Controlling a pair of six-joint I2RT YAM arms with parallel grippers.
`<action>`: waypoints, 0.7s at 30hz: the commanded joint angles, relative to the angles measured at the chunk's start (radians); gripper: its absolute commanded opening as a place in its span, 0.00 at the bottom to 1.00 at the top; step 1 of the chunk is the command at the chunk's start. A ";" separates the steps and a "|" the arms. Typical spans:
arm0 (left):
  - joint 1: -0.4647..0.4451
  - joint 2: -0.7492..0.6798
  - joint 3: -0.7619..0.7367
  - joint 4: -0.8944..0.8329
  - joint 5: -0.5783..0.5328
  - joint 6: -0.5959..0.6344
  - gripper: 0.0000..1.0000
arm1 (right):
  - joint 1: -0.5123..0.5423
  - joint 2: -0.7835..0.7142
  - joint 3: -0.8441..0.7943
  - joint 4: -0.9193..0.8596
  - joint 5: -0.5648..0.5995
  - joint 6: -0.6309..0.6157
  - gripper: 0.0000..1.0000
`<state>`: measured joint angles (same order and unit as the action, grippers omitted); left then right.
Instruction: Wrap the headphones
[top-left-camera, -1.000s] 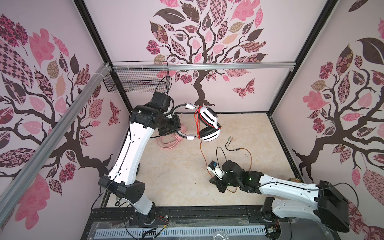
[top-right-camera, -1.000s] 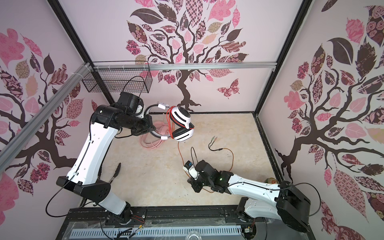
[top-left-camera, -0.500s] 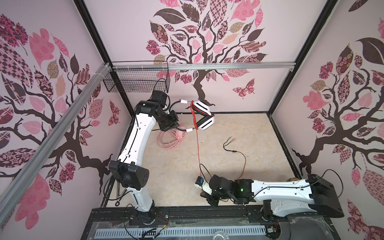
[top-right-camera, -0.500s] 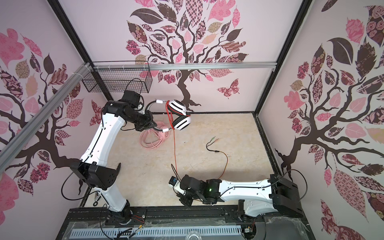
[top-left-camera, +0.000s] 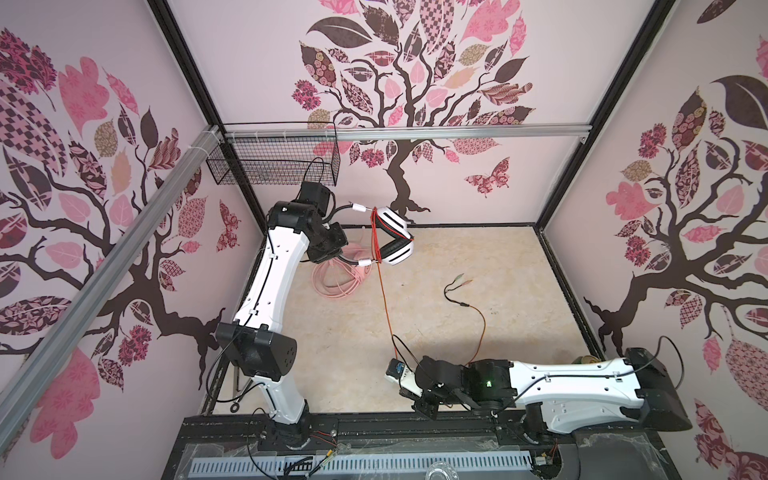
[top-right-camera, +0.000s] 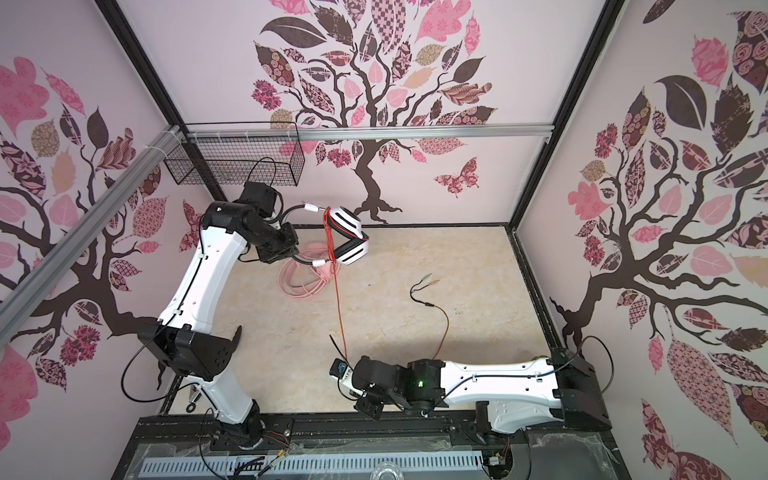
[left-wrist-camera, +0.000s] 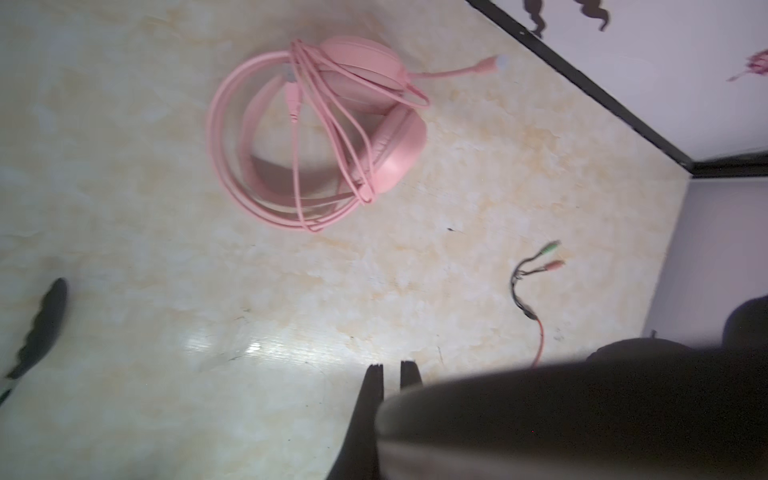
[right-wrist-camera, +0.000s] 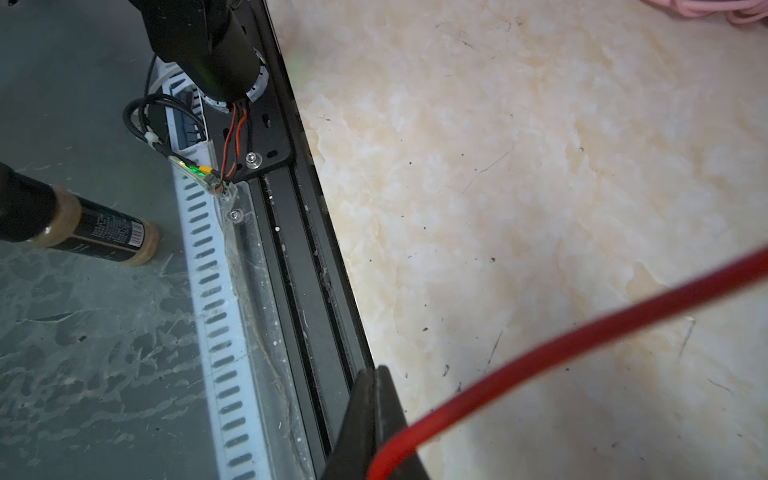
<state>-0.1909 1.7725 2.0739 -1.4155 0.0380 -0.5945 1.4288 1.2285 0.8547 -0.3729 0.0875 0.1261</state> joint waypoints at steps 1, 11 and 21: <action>0.008 0.020 -0.029 -0.017 -0.270 -0.017 0.00 | 0.017 -0.064 0.090 -0.183 0.113 -0.026 0.00; -0.100 -0.050 -0.240 -0.090 -0.540 -0.039 0.00 | 0.009 -0.105 0.292 -0.391 0.441 -0.043 0.00; -0.190 -0.291 -0.575 0.020 -0.398 0.016 0.00 | -0.223 -0.116 0.360 -0.288 0.328 -0.182 0.00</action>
<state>-0.3763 1.5566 1.5570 -1.4837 -0.4149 -0.5983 1.2182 1.1130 1.1629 -0.6899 0.4412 0.0055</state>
